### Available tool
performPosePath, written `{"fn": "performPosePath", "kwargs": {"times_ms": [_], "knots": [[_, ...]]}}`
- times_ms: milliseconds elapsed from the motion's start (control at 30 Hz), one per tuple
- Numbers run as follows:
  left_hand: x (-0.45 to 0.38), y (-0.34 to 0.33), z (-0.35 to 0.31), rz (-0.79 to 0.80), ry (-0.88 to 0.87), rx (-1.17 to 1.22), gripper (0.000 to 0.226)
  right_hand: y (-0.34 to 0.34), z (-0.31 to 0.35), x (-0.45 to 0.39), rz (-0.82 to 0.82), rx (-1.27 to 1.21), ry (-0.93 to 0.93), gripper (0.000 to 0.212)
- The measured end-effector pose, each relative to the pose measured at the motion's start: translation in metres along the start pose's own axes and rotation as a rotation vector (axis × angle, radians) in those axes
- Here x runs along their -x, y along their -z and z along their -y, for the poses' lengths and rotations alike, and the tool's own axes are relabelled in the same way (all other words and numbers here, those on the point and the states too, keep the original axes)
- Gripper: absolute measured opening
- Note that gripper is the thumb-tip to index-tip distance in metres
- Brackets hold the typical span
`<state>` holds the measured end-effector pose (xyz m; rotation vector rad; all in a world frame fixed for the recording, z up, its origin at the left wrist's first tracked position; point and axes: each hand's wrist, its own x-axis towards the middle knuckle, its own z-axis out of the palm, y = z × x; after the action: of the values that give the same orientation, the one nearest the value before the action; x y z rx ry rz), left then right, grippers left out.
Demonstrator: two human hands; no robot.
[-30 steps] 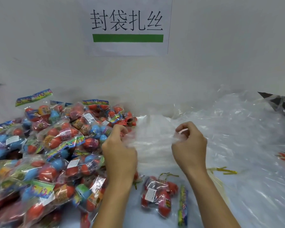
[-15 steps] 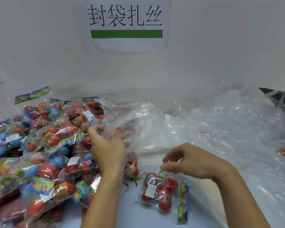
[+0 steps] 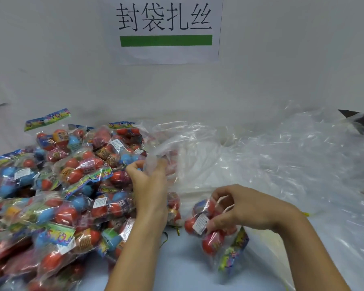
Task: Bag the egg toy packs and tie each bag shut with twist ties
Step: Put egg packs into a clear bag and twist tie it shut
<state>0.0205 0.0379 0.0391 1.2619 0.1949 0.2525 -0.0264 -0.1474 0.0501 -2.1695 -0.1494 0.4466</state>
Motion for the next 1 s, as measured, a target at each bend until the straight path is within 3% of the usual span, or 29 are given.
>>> {"fn": "performPosePath", "kwargs": {"times_ms": [133,200,300,400,500,600,767,1000], "knots": [[0.009,-0.002,0.002,0.355,0.113,-0.267,0.116,0.011,-0.001,0.008,-0.047,-0.112,0.067,0.025],[0.010,-0.003,0.005,0.409,0.090,-0.398,0.129,0.013,-0.002,0.009,-0.090,-0.145,0.100,0.022],[0.011,-0.005,0.007,0.240,-0.143,-0.622,0.108,0.011,-0.004,0.007,-0.157,-0.181,0.126,0.021],[0.013,-0.006,0.003,0.024,-0.485,-0.680,0.053,0.009,-0.004,0.003,-0.232,-0.201,0.136,0.025],[0.012,-0.006,0.000,0.112,-0.590,-0.569,0.036,0.008,-0.002,0.000,-0.273,-0.207,0.172,0.026],[0.014,-0.006,-0.002,0.289,-0.559,-0.570,0.042,0.005,0.000,-0.002,-0.304,-0.209,0.228,0.030],[0.019,-0.006,0.001,0.628,-0.286,-0.556,0.035,-0.002,0.003,-0.009,-0.390,-0.324,0.317,0.023],[0.020,-0.009,0.003,0.479,-0.149,-0.313,0.024,-0.012,0.005,-0.020,-0.399,-0.558,0.326,0.038]]}}
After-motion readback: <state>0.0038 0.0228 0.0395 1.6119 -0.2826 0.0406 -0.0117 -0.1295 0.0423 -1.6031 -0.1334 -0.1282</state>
